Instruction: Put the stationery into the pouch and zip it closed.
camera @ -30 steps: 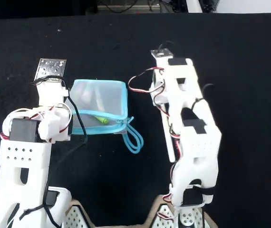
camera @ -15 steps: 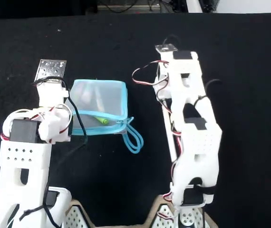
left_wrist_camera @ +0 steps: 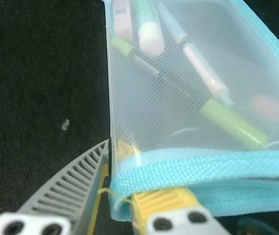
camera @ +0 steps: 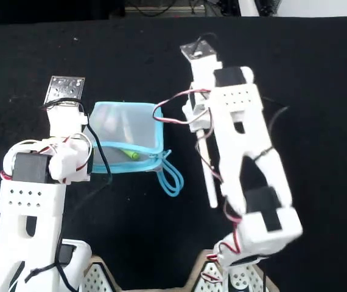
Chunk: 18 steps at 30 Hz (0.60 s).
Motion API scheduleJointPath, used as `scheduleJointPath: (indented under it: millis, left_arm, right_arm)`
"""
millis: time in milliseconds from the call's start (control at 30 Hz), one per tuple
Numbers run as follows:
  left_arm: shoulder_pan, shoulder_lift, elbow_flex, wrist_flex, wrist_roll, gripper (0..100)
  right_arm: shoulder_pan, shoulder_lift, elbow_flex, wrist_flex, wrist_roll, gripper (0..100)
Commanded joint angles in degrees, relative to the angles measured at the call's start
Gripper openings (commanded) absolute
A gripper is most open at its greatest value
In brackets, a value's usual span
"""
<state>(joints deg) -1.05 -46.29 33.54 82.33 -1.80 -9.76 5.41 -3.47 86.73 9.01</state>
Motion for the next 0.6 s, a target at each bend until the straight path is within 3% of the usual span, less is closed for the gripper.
scheduleJointPath:
  millis: [0,567]
  left_arm:
    - [0.0,0.6,0.0,-0.4,-0.3,3]
    - [0.3,0.6,0.0,-0.4,-0.3,3]
  right_arm:
    - [-0.8,-8.4,2.2,-0.9,0.5,1.1]
    - [-2.5,-32.7,9.5,0.8,0.1,1.1]
